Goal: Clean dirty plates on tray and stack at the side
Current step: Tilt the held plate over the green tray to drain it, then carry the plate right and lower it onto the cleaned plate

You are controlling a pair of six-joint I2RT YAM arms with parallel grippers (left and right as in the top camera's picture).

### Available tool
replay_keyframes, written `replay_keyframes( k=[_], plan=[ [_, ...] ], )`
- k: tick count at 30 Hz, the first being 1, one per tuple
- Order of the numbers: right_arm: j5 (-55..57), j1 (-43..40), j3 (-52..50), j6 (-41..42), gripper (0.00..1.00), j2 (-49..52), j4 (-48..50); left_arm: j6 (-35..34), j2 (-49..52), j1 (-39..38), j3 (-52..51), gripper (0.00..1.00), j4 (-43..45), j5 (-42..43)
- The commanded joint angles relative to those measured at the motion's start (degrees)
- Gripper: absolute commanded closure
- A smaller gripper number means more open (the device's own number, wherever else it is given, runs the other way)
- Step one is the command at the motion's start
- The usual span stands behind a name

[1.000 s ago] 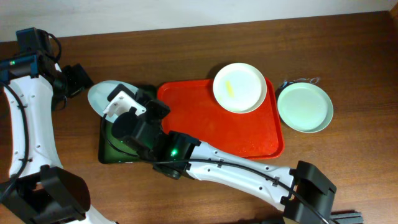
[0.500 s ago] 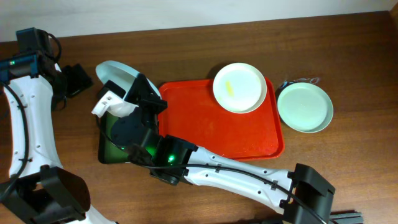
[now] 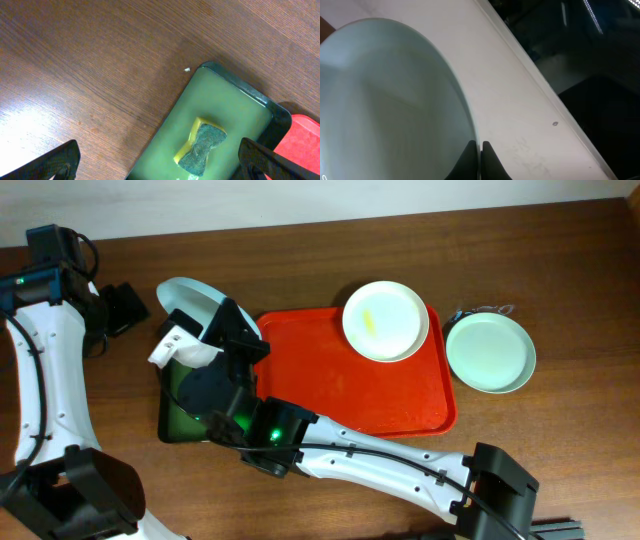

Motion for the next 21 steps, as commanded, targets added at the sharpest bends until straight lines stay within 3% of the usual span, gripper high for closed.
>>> replay_keyframes(
  k=[1,4,6,13,18,21],
  plan=[
    [1.1,0.1,1.0,7.7,0.96,-0.1,-2.6,-0.6,-0.3,0.2,0.5,0.01,-0.1,0.0],
    [1.1,-0.6,1.0,16.8,0.96,-0.1,-9.2,-0.6,-0.3,0.2,0.5,0.01,-0.1,0.0],
    [-0.5,-1.4,1.0,27.5,0.96,-0.1,-16.9,-0.6,-0.3,0.2,0.5,0.01,-0.1,0.0],
    [-21.7,-7.0,1.0,56.8,0.96,-0.1,-34.8,-0.6,-0.3,0.2,0.5,0.01,-0.1,0.0],
    [-34.6,-15.6,1.0,68.3,0.96,-1.4,-41.6,-0.6,-0.3,0.2,0.5,0.01,-0.1,0.0],
    [-47.3,-24.2,1.0,69.9,0.96,-4.5,-45.0,-0.6,-0.3,0.2,0.5,0.01,-0.1,0.0]
  ],
)
